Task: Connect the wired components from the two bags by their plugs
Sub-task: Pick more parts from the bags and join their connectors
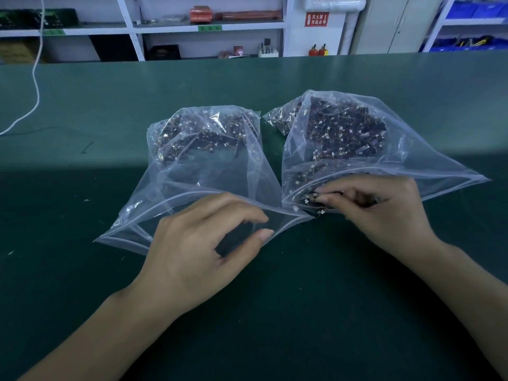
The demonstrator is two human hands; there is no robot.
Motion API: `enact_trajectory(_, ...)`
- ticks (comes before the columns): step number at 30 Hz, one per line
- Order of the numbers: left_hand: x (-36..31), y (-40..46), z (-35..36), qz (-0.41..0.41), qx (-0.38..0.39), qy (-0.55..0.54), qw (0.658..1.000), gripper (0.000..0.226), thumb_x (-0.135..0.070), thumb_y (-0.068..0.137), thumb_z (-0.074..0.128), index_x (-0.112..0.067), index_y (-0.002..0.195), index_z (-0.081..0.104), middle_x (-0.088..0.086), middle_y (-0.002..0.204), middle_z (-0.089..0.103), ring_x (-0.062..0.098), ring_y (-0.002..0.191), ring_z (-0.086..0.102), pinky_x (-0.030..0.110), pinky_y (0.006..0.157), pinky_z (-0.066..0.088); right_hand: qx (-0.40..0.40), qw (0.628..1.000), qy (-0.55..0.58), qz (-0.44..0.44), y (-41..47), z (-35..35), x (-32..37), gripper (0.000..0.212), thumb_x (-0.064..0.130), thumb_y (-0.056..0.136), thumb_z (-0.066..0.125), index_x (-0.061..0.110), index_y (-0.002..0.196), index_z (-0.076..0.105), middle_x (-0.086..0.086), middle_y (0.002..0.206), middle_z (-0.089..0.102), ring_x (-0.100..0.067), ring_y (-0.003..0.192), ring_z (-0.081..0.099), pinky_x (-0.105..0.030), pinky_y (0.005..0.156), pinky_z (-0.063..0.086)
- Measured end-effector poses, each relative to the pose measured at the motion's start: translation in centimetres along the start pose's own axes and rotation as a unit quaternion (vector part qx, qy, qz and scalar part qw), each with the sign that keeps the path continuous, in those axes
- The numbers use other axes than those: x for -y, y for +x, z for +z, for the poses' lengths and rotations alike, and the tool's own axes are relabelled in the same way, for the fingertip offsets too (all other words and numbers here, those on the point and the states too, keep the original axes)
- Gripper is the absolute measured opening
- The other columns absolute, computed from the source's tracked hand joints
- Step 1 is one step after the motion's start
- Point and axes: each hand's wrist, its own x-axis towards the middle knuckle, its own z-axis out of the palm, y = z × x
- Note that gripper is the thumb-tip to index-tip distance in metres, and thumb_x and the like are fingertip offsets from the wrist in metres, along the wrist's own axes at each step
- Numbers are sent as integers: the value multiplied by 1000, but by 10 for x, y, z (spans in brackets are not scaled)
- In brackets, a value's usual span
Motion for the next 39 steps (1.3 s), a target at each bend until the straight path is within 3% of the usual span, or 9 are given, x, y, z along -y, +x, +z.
enact_trajectory(5,2,1,-1,-2,18,28,999,20,-33,106,68,-24,91,79,-18,89,68,9,81,67,37,61,54,9,991,-106,75,0,-6,-18,8,33,89,83,35,97,85,4,61,56,-21,56,49,-40,56,49)
enact_trajectory(8,5,2,-2,-6,37,64,997,22,-37,106,66,-28,89,76,-18,86,66,8,80,65,35,60,53,-8,981,-160,108,-1,-7,-19,9,36,90,83,39,97,84,9,61,58,-15,57,53,-37,59,54)
enact_trajectory(13,12,3,-4,-26,75,113,990,15,-41,102,65,-31,99,76,-20,102,69,7,102,65,31,89,53,-7,968,-217,124,-1,-7,-13,4,32,94,80,31,96,83,7,58,58,-19,57,58,-39,63,56)
enact_trajectory(16,13,4,-7,-65,96,143,983,18,-47,101,66,-35,113,72,-22,114,68,10,114,64,36,94,54,-12,969,-224,108,0,-4,-9,13,28,96,78,25,83,76,5,53,51,-23,53,53,-37,60,52)
enact_trajectory(19,14,4,-12,-111,115,217,963,37,-58,93,68,-34,121,72,-16,117,71,15,114,66,37,90,55,-27,978,-192,83,0,0,1,8,29,96,77,28,89,79,6,53,51,-22,52,53,-35,57,49)
enact_trajectory(23,14,4,-20,-137,138,289,937,34,-62,89,69,-32,103,74,-11,97,74,20,92,72,35,71,55,-22,988,-145,45,-5,8,11,9,29,97,75,26,90,80,11,51,45,-21,48,47,-37,53,49)
enact_trajectory(26,13,5,-19,-133,141,278,941,24,-58,90,70,-34,88,68,-17,90,67,12,86,68,30,62,41,-15,992,-125,19,-7,12,14,8,26,98,76,23,93,81,12,50,45,-19,46,45,-38,51,47)
enact_trajectory(31,15,4,-18,-143,134,278,940,25,-44,87,79,-32,73,62,-16,76,61,16,71,63,30,57,41,-21,994,-103,-8,-8,14,17,8,23,99,75,21,95,81,12,51,41,-17,47,41,-34,49,42)
enact_trajectory(39,14,4,-17,-109,128,244,955,14,-30,86,82,-32,83,69,-16,79,67,16,72,67,27,54,37,3,997,-74,-31,-10,19,19,10,21,99,73,18,96,82,17,54,37,-11,47,38,-20,54,36)
